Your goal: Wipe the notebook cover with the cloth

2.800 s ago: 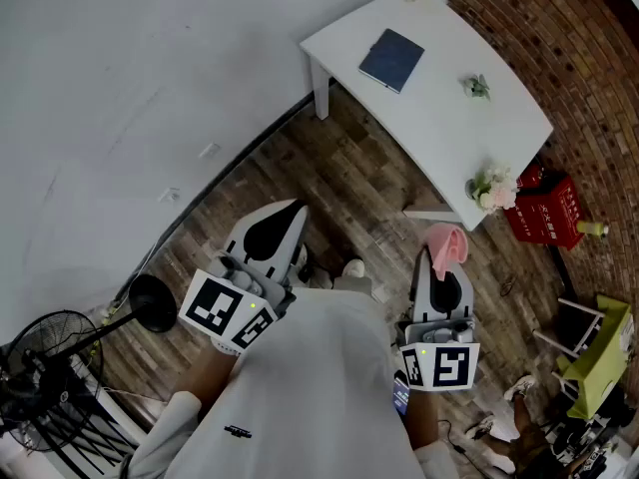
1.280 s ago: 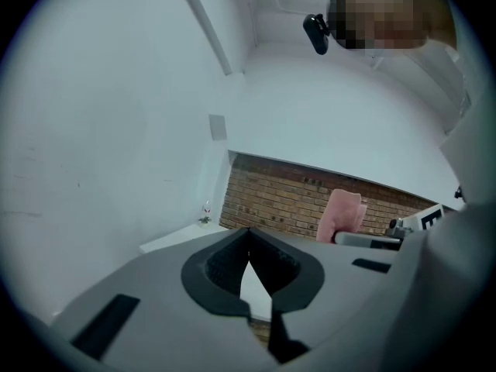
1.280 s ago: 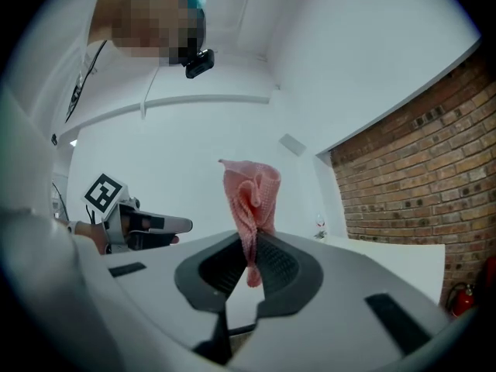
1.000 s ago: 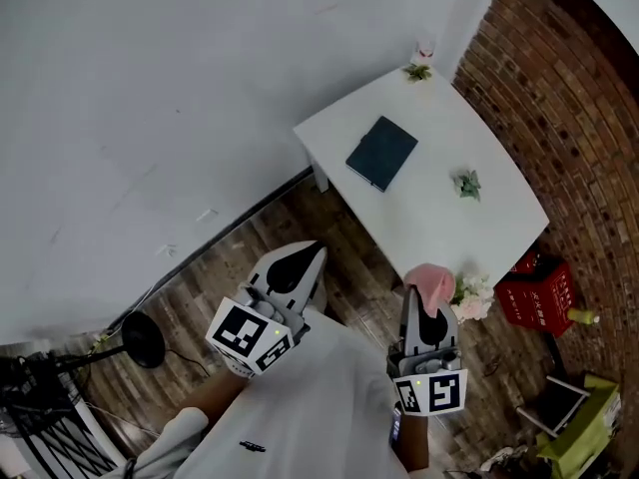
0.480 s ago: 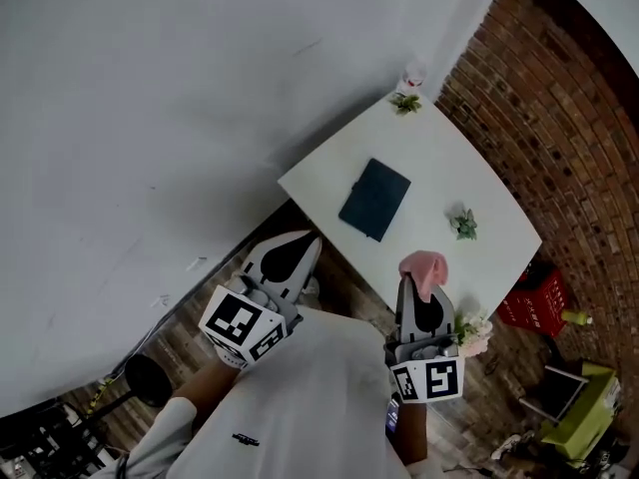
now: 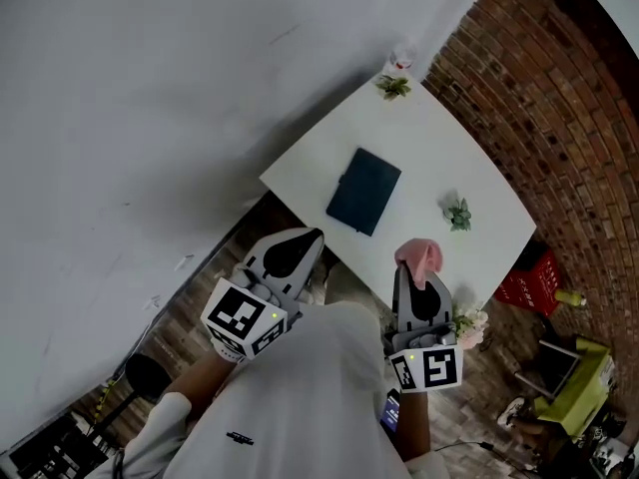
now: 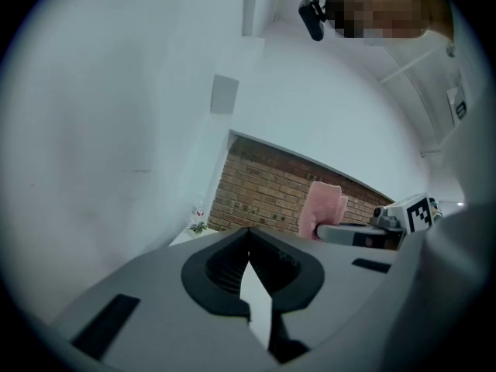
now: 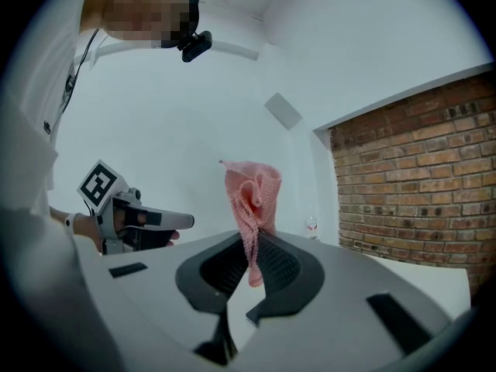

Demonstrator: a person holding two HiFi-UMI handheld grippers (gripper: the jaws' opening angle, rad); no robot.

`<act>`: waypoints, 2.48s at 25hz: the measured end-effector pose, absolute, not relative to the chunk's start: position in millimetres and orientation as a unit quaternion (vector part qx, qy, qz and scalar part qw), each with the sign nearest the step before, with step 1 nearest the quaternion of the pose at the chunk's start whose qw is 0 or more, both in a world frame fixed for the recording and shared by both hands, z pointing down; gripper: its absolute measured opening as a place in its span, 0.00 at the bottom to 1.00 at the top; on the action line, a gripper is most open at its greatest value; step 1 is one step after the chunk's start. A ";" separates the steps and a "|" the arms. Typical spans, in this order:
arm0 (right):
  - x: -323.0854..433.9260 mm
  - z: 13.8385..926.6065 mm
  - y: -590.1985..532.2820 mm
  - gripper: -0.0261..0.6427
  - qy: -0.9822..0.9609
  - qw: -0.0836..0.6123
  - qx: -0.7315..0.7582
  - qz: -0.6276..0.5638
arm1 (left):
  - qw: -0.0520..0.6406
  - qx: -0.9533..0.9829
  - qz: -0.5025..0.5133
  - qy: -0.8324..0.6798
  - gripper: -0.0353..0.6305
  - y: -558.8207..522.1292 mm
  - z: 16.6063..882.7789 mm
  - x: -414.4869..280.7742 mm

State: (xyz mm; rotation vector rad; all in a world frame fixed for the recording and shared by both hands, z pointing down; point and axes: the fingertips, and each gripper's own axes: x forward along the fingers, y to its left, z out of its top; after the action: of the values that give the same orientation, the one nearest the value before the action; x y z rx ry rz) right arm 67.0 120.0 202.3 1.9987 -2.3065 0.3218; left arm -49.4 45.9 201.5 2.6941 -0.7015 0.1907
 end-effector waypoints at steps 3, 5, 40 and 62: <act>82.5 215.2 110.6 0.06 -0.746 0.056 0.655 0.107 | 0.176 0.950 0.085 -0.245 0.08 36.0 214.8 -39.1; 90.6 223.8 106.2 0.06 -0.746 0.079 0.652 0.106 | 0.180 0.948 0.094 -0.244 0.08 32.3 223.3 -32.3; 173.8 442.3 -51.4 0.08 -0.731 0.419 0.521 0.139 | 0.255 0.899 0.262 -0.243 0.08 -29.3 452.5 21.8; 185.7 526.9 -77.7 0.08 -0.694 0.543 0.446 0.158 | 0.283 0.868 0.337 -0.228 0.08 -21.8 523.5 29.1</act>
State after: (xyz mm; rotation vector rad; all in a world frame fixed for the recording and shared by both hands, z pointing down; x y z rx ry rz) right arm 185.7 -77.7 526.9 1.0578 -1.6473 0.3753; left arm 29.1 -21.8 523.5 2.3248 -0.6105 0.9026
